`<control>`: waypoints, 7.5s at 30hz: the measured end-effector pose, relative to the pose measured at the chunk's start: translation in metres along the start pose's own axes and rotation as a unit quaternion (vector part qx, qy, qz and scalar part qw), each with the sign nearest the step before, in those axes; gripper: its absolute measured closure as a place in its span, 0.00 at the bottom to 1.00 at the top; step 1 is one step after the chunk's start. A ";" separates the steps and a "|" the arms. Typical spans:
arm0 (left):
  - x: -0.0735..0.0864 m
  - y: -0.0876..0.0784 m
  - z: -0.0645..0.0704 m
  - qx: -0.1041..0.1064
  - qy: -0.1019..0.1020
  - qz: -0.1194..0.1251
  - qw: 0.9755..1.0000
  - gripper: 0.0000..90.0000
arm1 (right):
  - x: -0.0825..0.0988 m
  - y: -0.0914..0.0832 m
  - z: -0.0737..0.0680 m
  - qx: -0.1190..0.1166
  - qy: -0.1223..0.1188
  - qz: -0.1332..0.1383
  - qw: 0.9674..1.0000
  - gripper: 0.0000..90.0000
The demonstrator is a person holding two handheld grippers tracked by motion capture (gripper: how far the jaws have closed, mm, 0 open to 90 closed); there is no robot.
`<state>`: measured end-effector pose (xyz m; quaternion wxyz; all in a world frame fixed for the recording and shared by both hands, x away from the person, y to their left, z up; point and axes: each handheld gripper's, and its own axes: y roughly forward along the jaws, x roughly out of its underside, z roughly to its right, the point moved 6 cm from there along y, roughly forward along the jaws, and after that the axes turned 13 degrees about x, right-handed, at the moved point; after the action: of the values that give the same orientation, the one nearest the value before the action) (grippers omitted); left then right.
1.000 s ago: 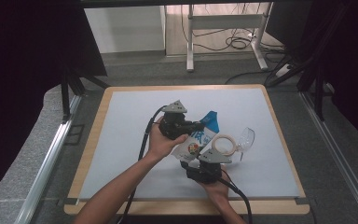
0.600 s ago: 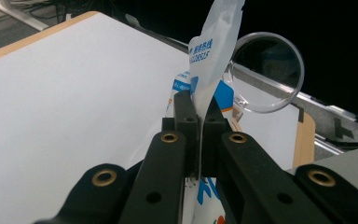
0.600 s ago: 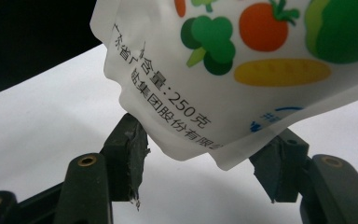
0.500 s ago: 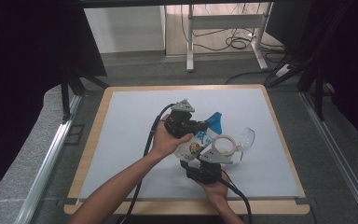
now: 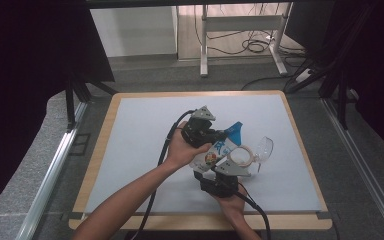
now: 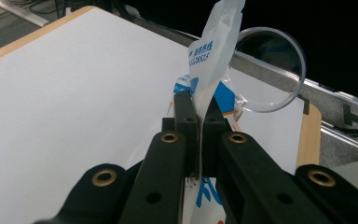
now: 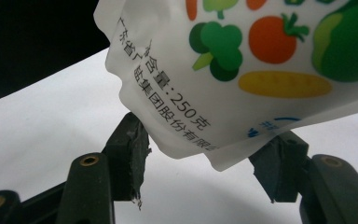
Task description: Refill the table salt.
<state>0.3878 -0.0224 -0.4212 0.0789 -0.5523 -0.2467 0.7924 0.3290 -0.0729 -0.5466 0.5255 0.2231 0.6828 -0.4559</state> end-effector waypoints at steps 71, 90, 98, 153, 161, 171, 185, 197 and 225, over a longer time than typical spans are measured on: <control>-0.024 0.031 -0.001 -0.009 0.028 -0.143 0.989 1.00 | -0.010 0.007 -0.004 -0.010 0.068 0.024 0.997 0.51; -0.026 0.029 -0.002 -0.018 0.030 -0.154 0.987 1.00 | -0.012 0.005 -0.005 -0.015 0.068 0.033 0.997 0.52; -0.026 0.026 0.004 -0.012 0.036 -0.146 0.989 1.00 | -0.010 0.006 0.000 -0.003 0.064 0.039 0.997 0.52; -0.022 0.004 0.012 -0.003 0.021 -0.115 0.993 1.00 | -0.007 0.013 -0.001 0.053 0.010 0.053 0.997 0.48; -0.028 0.010 0.007 -0.008 0.019 -0.126 0.992 1.00 | -0.012 0.008 -0.004 0.022 0.041 0.051 0.998 0.50; -0.034 0.020 0.001 -0.004 0.012 -0.149 0.989 1.00 | -0.018 0.006 -0.008 -0.005 0.078 0.047 0.996 0.51; -0.040 0.039 -0.004 -0.015 0.018 -0.189 0.982 1.00 | -0.023 0.003 -0.003 -0.019 0.104 0.048 0.993 0.52; -0.038 0.044 -0.005 -0.041 0.023 -0.219 0.975 1.00 | -0.028 0.005 -0.009 -0.041 0.121 0.048 0.991 0.52; -0.038 0.041 -0.005 -0.031 0.024 -0.220 0.975 1.00 | -0.025 0.008 -0.008 -0.033 0.118 0.050 0.991 0.52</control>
<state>0.4129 -0.0715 -0.4109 0.2402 -0.5059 -0.3845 0.7338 0.3401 -0.0581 -0.5269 0.4708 0.2922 0.7423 -0.3769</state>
